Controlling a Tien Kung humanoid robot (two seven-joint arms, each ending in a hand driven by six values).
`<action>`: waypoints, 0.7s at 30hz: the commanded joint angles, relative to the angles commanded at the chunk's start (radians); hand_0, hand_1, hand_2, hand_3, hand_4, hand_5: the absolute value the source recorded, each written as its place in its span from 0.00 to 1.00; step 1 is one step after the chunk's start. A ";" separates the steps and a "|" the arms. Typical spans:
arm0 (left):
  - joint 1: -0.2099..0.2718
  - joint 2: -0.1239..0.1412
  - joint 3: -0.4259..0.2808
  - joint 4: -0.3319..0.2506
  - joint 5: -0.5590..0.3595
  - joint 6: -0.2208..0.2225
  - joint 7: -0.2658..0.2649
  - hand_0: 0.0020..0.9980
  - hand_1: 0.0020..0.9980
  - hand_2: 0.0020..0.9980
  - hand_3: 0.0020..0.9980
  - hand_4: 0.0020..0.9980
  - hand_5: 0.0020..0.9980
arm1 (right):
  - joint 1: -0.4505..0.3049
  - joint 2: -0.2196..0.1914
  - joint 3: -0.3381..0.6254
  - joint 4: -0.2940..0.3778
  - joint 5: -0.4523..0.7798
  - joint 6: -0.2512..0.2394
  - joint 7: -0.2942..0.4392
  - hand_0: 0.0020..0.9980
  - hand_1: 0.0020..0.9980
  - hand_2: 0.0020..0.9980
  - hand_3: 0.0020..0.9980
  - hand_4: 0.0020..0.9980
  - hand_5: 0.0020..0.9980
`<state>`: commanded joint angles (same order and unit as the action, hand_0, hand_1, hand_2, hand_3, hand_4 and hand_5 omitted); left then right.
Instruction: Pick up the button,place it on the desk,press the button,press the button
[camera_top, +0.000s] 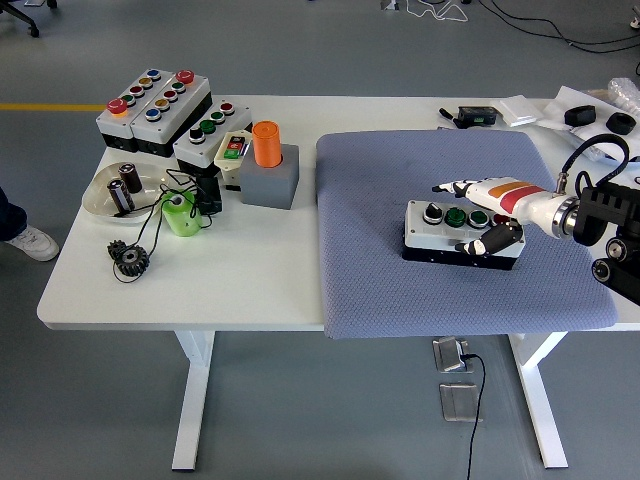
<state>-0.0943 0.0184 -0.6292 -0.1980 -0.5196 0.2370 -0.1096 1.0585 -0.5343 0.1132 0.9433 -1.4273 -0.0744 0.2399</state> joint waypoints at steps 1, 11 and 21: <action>-0.001 0.000 -0.003 0.000 0.002 0.000 0.000 0.72 0.79 0.83 0.68 0.43 0.97 | -0.005 -0.009 0.011 0.014 -0.002 -0.002 0.002 0.94 0.89 0.98 1.00 0.82 0.19; -0.005 0.002 -0.015 -0.001 0.011 -0.001 -0.003 0.72 0.79 0.82 0.68 0.43 0.97 | -0.112 -0.189 0.226 0.263 0.062 -0.084 0.008 0.88 0.74 0.89 0.96 0.78 0.40; -0.009 0.004 -0.018 0.000 0.016 -0.002 0.000 0.72 0.79 0.82 0.68 0.43 0.97 | -0.180 -0.310 0.280 0.413 0.187 -0.087 -0.124 0.50 0.30 0.43 0.88 0.76 0.52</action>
<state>-0.1033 0.0222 -0.6470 -0.1976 -0.5040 0.2346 -0.1091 0.8790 -0.8445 0.3933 1.3561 -1.2405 -0.1610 0.1156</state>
